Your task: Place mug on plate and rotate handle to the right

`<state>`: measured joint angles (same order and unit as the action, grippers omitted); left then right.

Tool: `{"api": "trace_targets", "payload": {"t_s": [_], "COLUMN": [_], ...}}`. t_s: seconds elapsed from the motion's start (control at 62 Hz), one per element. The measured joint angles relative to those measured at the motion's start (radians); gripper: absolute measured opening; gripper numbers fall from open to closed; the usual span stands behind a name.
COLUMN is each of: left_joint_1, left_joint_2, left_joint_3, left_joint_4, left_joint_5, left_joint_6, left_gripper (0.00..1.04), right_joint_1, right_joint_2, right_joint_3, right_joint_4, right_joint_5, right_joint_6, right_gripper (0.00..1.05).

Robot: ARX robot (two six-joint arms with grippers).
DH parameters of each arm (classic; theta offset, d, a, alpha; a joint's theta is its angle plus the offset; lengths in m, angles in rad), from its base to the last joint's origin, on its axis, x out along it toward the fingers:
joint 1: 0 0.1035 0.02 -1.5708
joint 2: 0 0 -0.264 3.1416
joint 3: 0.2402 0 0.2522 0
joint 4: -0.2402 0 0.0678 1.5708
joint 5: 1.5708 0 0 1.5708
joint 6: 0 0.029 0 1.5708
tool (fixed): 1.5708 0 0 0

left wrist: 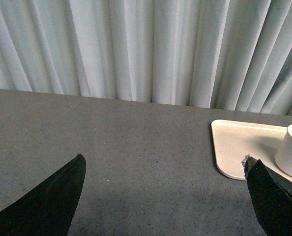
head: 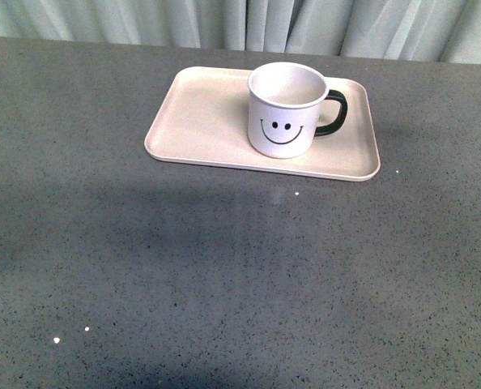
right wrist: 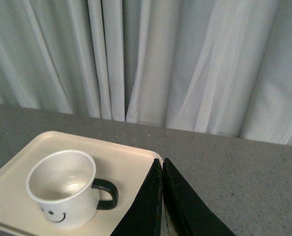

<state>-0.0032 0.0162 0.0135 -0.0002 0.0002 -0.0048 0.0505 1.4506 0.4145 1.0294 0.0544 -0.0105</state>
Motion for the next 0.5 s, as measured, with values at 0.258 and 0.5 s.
{"api": "trace_targets", "payload": {"t_s": [0.258,0.5], "left_joint_1": [0.000,0.000], "left_joint_2": [0.000,0.000], "left_joint_3": [0.000,0.000], "left_joint_4": [0.000,0.000], "left_joint_5": [0.000,0.000], "left_joint_6": [0.000,0.000], "left_gripper": [0.95,0.95], "right_joint_1": [-0.049,-0.050], "right_joint_2": [-0.201,-0.311], "right_joint_3": [-0.190,-0.314], "right_joint_4": [-0.014,-0.010], "right_joint_5": [-0.053,-0.055], "right_joint_6": [0.000,0.000], "right_gripper": [0.02,0.02]}}
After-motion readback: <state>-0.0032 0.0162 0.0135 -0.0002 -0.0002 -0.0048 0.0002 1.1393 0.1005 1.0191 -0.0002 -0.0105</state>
